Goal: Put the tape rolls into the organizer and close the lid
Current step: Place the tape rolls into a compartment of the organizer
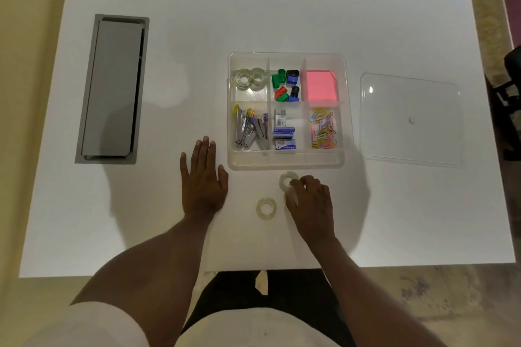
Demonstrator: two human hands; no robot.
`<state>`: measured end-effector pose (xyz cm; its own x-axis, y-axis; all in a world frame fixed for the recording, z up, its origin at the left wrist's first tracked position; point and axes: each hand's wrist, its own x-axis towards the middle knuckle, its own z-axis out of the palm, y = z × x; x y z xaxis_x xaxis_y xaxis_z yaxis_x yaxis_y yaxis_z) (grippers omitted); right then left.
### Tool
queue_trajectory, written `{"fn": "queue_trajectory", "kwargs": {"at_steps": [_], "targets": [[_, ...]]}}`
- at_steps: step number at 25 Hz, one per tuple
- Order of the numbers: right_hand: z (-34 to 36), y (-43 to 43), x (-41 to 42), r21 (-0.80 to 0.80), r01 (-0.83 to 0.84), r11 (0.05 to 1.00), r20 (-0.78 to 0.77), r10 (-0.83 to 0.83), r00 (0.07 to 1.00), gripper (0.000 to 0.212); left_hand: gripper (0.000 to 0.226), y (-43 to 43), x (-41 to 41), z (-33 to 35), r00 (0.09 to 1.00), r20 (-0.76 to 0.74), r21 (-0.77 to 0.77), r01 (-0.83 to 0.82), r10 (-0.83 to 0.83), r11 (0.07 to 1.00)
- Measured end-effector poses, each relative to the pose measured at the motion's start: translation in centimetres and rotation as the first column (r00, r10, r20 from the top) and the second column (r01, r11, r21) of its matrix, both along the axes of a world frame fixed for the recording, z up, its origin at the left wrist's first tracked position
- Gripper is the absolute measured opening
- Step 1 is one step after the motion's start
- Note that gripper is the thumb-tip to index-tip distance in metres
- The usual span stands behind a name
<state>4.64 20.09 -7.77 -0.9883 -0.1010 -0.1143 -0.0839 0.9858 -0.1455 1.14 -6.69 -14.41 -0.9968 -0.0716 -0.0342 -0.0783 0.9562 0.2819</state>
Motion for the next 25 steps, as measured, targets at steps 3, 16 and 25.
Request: {"fn": "queue_trajectory", "kwargs": {"at_steps": [3, 16, 25], "targets": [[-0.1, 0.0, -0.3, -0.028, -0.015, 0.999, -0.011, 0.015, 1.000, 0.017, 0.065, 0.0, 0.1, -0.1, 1.000, -0.005, 0.000, 0.001, -0.001, 1.000], [4.5, -5.5, -7.9, -0.349, -0.176, 0.920, -0.180, 0.119, 0.976, 0.026, 0.065, 0.1, -0.1, 0.3, 1.000, 0.021, 0.014, -0.003, 0.003, 1.000], [6.9, -8.0, -23.2, -0.163, -0.289, 0.943, -0.247, 0.244, 0.938, 0.015, 0.067, 0.2, -0.2, 0.1, 0.999, 0.041, 0.005, -0.004, 0.003, 1.000]]}}
